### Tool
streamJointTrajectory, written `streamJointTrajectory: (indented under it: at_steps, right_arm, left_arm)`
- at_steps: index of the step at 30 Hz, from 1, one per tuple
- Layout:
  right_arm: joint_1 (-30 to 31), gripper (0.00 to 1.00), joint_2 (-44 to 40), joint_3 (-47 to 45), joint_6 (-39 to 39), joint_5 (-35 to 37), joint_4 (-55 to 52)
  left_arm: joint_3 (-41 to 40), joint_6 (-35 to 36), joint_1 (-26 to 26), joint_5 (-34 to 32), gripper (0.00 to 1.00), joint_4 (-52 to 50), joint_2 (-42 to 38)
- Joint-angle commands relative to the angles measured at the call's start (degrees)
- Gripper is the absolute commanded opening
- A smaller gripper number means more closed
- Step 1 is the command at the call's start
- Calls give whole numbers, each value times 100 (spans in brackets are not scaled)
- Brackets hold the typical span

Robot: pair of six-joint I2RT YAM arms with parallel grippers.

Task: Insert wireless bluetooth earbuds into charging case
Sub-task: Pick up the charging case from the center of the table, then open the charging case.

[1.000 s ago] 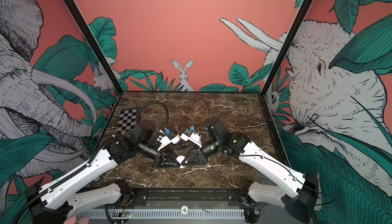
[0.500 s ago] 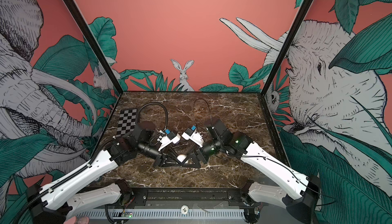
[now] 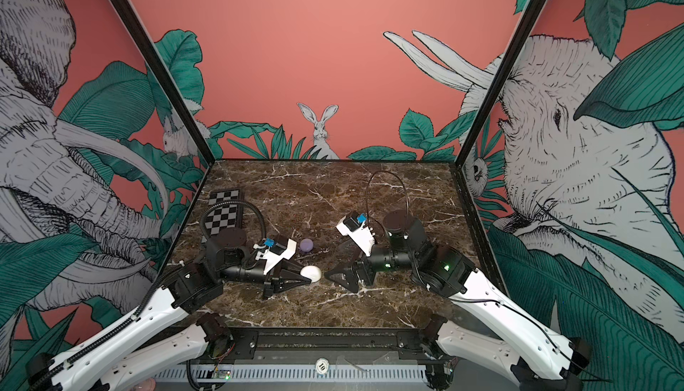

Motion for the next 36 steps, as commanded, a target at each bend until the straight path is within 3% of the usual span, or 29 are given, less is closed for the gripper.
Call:
streamJointTrajectory:
  at_steps: [1,6,18,23,29,36]
  right_arm:
    - [92,98,-154,-7,-246,636,369]
    - [547,98,-32,-38,-603,1391,332]
    - [1967,98,73,-485,-1555,3478,847]
    - [2648,98,303,-669,-2186,4636,1222]
    - [3092,98,642,-767,-2560,5461,1699]
    - [3323,98,845,-807,-2737,5809,1941]
  left_arm:
    - [-358,844,-13,-18,0,469,-438]
    - [-748,1601,-3,-366,0,444,-696]
    - [-1429,2423,16,-939,0,683,-1079]
    - [-1596,2385,17,-1111,0,839,-1312]
    - [-1662,2465,17,-1111,0,899,-1271]
    - [-1716,2515,18,-1111,0,896,-1378]
